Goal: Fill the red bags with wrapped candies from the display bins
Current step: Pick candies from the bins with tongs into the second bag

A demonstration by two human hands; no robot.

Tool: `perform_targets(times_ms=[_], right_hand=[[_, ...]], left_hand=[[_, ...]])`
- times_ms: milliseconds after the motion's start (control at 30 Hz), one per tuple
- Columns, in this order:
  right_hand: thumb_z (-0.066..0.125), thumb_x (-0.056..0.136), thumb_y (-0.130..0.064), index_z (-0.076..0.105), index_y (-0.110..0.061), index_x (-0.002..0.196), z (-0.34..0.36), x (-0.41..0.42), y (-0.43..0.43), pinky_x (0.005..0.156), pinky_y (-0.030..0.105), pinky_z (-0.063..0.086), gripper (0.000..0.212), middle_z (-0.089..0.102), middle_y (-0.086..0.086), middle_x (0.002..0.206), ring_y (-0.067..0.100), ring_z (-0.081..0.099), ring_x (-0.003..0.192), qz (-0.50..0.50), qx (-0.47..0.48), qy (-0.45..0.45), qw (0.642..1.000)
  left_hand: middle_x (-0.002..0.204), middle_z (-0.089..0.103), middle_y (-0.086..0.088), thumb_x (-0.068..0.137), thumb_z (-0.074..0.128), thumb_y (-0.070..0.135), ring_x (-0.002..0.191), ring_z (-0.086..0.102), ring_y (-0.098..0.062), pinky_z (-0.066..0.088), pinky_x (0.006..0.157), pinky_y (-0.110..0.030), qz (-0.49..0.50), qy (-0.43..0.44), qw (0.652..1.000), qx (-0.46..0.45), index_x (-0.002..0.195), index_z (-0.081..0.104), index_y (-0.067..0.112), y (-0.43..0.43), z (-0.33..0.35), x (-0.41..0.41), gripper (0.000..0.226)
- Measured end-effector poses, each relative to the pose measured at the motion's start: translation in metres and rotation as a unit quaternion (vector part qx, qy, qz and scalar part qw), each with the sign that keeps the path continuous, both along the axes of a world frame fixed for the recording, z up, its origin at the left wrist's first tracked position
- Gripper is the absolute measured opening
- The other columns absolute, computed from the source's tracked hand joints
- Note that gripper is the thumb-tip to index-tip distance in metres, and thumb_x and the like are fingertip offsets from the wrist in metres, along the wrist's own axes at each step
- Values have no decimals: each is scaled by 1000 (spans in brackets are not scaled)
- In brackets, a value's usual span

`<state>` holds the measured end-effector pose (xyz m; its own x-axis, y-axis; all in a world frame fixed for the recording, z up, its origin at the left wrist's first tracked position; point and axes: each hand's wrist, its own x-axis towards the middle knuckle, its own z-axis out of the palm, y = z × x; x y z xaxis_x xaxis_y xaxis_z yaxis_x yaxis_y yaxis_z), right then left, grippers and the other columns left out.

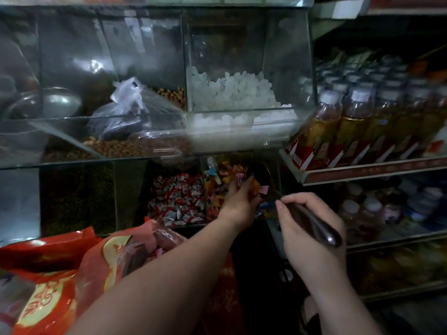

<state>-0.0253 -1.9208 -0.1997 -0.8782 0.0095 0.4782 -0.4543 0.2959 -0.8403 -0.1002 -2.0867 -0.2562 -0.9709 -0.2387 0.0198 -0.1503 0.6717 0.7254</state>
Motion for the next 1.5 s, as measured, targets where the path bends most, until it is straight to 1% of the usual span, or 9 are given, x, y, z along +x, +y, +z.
perform_targets(times_ms=[200, 500, 667, 733, 867, 967, 1067, 1200, 1500], right_hand=[[69, 90, -15, 72, -26, 96, -7, 0, 3, 94, 12, 49, 12, 68, -14, 110, -4, 67, 109, 78, 81, 109, 988], [77, 86, -17, 75, -25, 89, 2, 38, 14, 87, 11, 52, 9, 78, -12, 103, 1, 74, 95, 42, -5, 130, 991], [84, 86, -24, 75, -1, 108, 31, 32, 42, 74, 13, 57, 33, 76, 20, 118, 1, 77, 77, 241, -145, -243, 928], [94, 72, -26, 81, 2, 92, 54, 44, 51, 75, 19, 62, 38, 79, 21, 104, 17, 80, 88, 373, -182, -307, 857], [96, 69, -33, 73, 12, 99, 70, 78, -1, 62, 14, 60, 59, 79, 23, 92, 11, 78, 66, 370, -159, -351, 845], [52, 103, 6, 71, 2, 109, 44, 109, -38, 74, 24, 60, 20, 72, 1, 52, -1, 64, 41, 353, 22, -314, 881], [72, 90, -28, 74, -35, 88, 41, 123, -63, 72, 7, 51, 7, 75, -18, 79, -8, 70, 72, 297, 157, -21, 942], [67, 94, -26, 66, -34, 107, 22, 109, -99, 82, 25, 52, 15, 65, -15, 100, 2, 63, 95, 441, 338, 40, 831], [69, 89, -9, 69, -24, 126, -32, 60, -163, 100, 38, 49, 41, 60, -1, 126, 20, 59, 120, 512, 520, 49, 682]], left_hand=[[165, 21, -5, 94, 66, 34, 152, 18, -21, 22, 121, -33, -29, 3, 1000, 2, 158, 23, 26, -7, -7, 1, 78], [161, 30, -1, 90, 72, 31, 147, 28, -15, 26, 121, -33, 1, 82, 993, 87, 157, 24, 24, -4, 15, 27, 83], [153, 44, 4, 89, 71, 31, 136, 41, -6, 25, 103, -8, 70, 141, 987, 16, 153, 35, 22, -27, 49, 98, 75], [144, 51, 14, 89, 70, 30, 130, 47, 0, 34, 105, -15, 106, 165, 980, 16, 147, 42, 28, -46, 58, 146, 65], [122, 55, 26, 88, 63, 28, 119, 51, 6, 42, 99, -17, 224, 274, 933, -73, 121, 61, 36, -80, 59, 249, 34], [131, 56, 4, 84, 72, 22, 124, 49, -16, 40, 105, -37, 309, 233, 908, -162, 109, 70, 25, -103, 43, 292, 25], [146, 49, -3, 84, 75, 20, 134, 42, -23, 31, 114, -37, 311, 65, 939, -129, 123, 70, 21, -115, 25, 300, 40], [151, 47, -1, 79, 57, -4, 135, 40, -7, 9, 100, 5, 280, 61, 957, -37, 143, 52, 12, -110, 15, 295, 66], [142, 51, 13, 73, 58, -3, 129, 42, 1, 11, 86, 13, 274, 51, 960, 22, 145, 51, 19, -119, 9, 293, 76]])
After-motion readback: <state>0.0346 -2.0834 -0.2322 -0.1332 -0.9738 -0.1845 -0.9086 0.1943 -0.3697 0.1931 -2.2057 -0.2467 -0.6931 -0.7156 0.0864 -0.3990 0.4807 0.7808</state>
